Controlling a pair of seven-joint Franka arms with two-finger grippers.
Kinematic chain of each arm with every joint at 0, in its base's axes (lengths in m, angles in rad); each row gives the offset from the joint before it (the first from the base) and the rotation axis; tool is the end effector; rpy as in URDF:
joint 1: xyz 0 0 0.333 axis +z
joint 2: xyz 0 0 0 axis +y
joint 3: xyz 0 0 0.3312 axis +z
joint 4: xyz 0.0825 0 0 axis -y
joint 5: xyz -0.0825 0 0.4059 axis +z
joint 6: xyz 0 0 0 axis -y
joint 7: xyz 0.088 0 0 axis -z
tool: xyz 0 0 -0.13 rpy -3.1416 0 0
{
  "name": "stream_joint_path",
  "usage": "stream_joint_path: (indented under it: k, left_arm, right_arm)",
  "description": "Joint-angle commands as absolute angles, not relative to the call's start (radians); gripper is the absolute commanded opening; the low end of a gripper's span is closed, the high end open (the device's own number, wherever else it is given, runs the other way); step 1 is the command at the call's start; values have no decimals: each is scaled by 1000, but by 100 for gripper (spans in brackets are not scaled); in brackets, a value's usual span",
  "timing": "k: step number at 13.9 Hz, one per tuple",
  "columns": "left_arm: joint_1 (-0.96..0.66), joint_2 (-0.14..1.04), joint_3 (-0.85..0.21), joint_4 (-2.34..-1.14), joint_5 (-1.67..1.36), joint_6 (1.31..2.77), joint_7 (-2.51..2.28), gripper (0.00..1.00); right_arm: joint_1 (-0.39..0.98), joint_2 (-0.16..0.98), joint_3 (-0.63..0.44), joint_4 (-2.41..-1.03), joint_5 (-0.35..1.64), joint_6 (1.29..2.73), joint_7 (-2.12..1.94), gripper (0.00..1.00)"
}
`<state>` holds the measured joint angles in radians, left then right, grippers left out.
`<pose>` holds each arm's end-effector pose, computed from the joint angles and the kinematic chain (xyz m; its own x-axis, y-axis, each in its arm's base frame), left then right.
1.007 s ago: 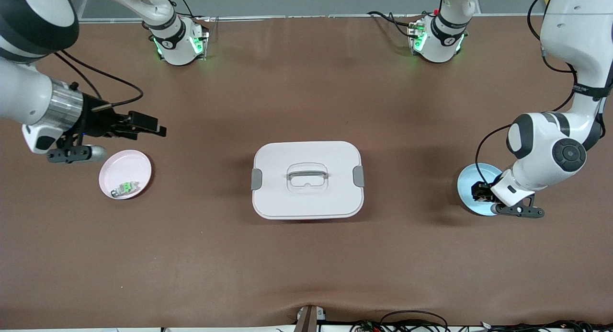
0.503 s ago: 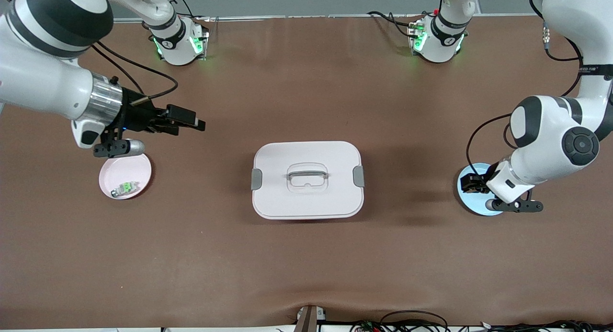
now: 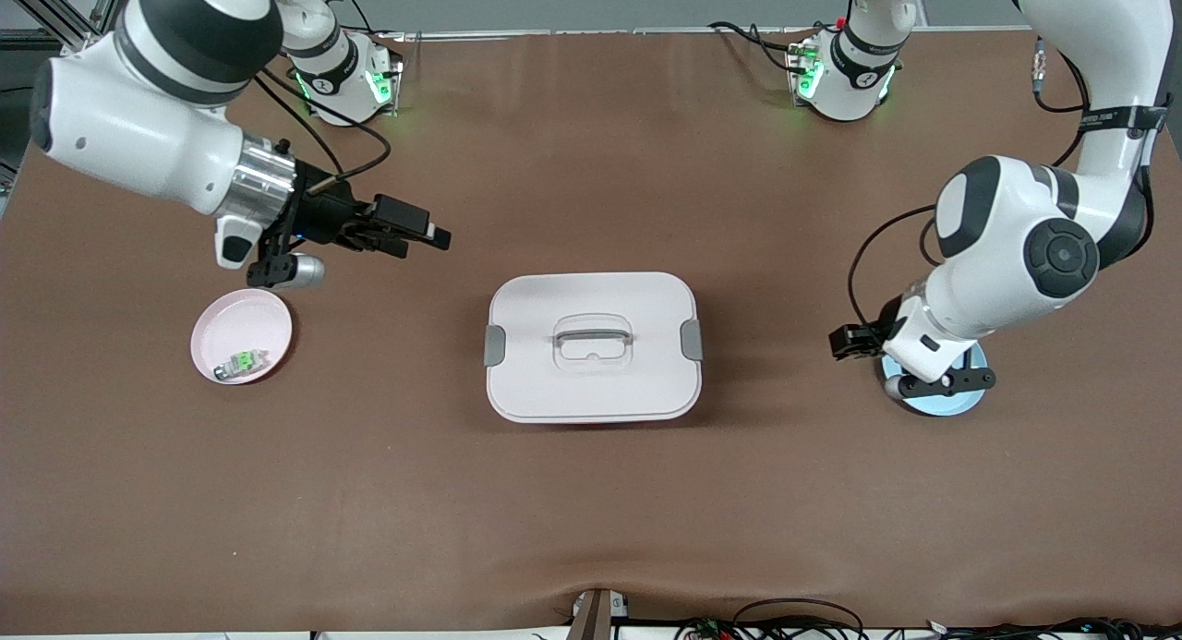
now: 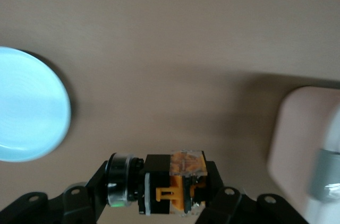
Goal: Transfer orange switch to right arm and place
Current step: 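Lift the switch with the left gripper toward the right gripper above the box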
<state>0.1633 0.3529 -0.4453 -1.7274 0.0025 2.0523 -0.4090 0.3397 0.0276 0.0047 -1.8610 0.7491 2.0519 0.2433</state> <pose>0.6493 -0.1640 0.3778 0.9878 0.1459 -0.0546 0.1521 -0.9789 0.1362 0.5638 0.2561 0.5183 0.9806 -0.1606 -0.1123 -0.1951 -0.7443 -0.6387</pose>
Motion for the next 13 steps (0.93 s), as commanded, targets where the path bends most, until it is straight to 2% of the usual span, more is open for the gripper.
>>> stream_joint_path:
  k: [1,5,7,13]
  left_arm:
    - [166,345,-501,-1704,-25,2023,-517,0]
    - [155,359,-592,-1674,-46,2023,-723,0]
    - [126,382,-620,-1639,-64,2023,-825,0]
    - [-4,410,-620,-1562,-168,2023,-1077,0]
  right_arm:
    - [397,-18,-3,-1922,797,2135,319,100]
    - [468,-20,-3,-1963,845,2245,405,100]
    - [509,-20,-3,-1997,929,2324,422,100]
    - [580,-12,-3,-2051,1037,2459,407,100]
